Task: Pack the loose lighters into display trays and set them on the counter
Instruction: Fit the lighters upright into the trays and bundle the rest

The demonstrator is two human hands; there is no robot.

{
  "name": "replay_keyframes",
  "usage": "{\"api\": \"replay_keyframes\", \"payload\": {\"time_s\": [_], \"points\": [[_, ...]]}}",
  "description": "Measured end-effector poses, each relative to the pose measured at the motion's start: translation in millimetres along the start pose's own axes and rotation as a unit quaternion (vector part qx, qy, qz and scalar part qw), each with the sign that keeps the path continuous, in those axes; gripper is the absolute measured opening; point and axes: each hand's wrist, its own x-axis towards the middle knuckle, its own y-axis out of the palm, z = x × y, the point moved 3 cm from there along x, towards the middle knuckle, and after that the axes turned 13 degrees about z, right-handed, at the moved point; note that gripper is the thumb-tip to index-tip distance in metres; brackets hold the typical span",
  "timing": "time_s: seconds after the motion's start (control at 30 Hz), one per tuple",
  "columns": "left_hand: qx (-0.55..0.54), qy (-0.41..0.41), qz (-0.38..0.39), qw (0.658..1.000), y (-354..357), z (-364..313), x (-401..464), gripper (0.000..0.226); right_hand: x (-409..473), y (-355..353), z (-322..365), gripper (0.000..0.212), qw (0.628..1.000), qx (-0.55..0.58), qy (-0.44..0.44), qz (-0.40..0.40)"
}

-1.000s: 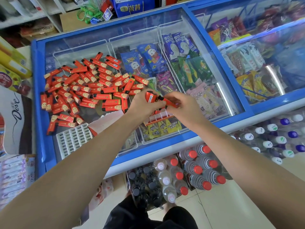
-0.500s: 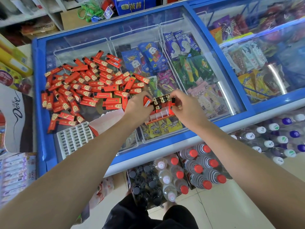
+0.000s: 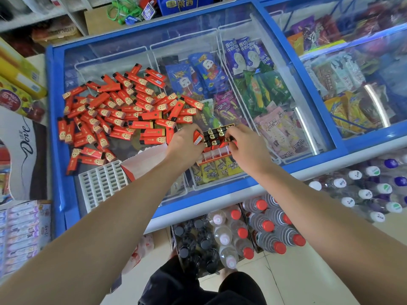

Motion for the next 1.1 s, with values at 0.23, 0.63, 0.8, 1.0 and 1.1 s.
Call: {"api": "replay_keyframes", "payload": {"time_s": [0.23,0.63,0.8,1.0,1.1], "points": [[-0.026,-0.005,0.004,1.0,0,-1,0,0.018,0,5,2,0.018,0.999,-0.049,-0.002,0.001],[-0.257,-0.046,0.026,0.965,3,-29,-2,0.024,-4,-11,8,0.02,0.983,0.154,0.048,-0.089],[-0.325,-0.075,0.027,0.942,7,-34,4,0.032,-15,-15,31,0.021,0.896,0.436,0.083,0.026],[-0.335,-0.096,0.033,0.937,6,-39,6,0.034,-16,-14,45,0.029,0.753,0.64,0.128,0.089],[-0.32,-0.104,0.023,0.942,7,-41,6,0.032,-18,-14,44,0.03,0.727,0.665,0.145,0.086]]}}
